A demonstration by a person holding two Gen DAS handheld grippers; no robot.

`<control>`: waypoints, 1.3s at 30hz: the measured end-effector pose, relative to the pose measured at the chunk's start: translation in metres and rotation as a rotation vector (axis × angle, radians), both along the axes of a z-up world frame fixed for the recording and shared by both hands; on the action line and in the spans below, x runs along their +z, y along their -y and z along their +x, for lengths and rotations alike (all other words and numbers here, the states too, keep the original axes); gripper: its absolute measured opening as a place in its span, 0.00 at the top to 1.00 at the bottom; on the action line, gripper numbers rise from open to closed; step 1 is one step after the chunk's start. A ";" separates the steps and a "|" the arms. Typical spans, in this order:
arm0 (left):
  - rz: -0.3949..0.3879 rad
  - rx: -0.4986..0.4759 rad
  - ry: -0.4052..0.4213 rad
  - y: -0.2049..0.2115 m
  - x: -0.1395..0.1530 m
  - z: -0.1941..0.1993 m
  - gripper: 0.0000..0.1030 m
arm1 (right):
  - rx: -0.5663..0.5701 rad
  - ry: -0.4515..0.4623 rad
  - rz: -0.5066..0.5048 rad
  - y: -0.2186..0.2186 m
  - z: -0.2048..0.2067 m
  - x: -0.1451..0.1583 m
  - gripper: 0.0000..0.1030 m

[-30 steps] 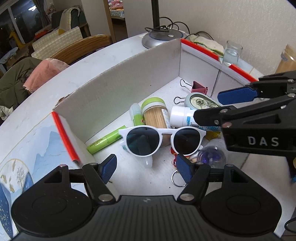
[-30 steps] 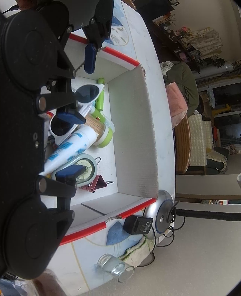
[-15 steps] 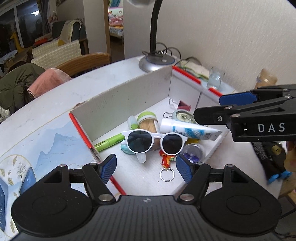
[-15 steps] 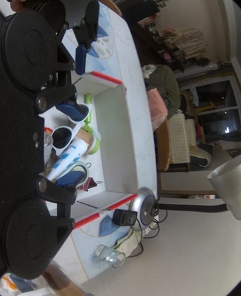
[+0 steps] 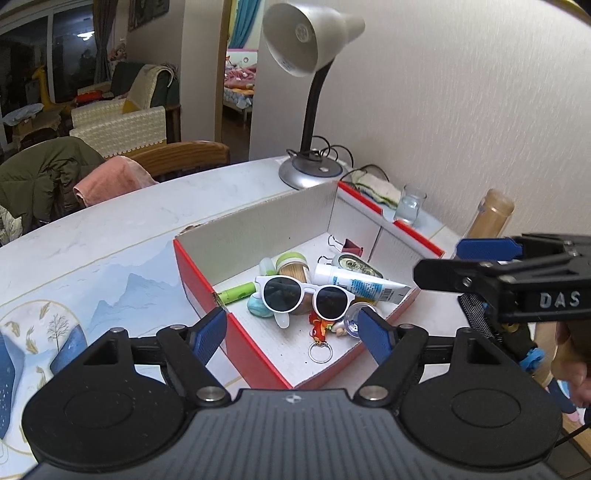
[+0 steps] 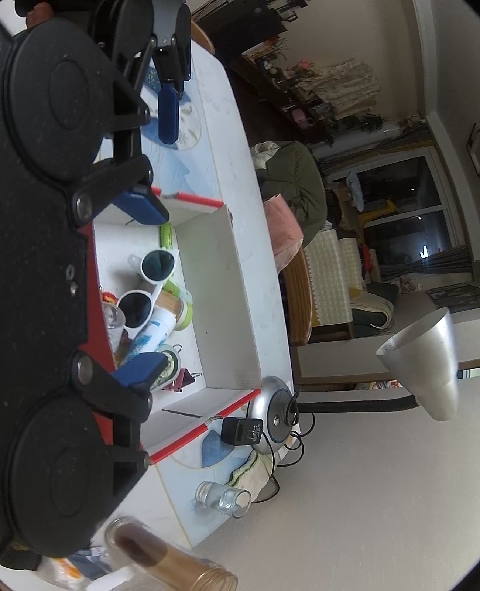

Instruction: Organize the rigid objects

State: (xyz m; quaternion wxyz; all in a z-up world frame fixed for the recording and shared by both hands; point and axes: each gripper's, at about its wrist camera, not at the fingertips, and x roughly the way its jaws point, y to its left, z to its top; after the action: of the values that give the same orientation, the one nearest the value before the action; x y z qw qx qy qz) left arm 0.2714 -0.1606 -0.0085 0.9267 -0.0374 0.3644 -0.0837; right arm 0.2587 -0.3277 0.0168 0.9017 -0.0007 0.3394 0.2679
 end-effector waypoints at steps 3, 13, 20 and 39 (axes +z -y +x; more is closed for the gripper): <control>-0.007 0.005 0.014 -0.004 0.002 -0.009 0.13 | -0.013 0.017 0.012 0.002 -0.012 0.003 0.16; -0.036 0.028 0.054 -0.014 0.004 -0.034 0.00 | -0.042 0.037 0.022 0.009 -0.045 0.002 0.00; -0.056 0.021 0.074 -0.014 0.007 -0.044 0.00 | -0.083 0.069 0.027 0.013 -0.062 0.005 0.00; -0.032 -0.019 0.126 -0.004 0.016 -0.063 0.00 | -0.120 0.040 0.066 0.016 -0.085 0.002 0.00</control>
State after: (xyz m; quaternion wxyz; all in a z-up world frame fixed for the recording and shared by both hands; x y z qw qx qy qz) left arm 0.2084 -0.1567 0.0079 0.9463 -0.0436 0.3041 -0.1004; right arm 0.1737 -0.3435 0.0184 0.9223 0.0441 0.3117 0.2241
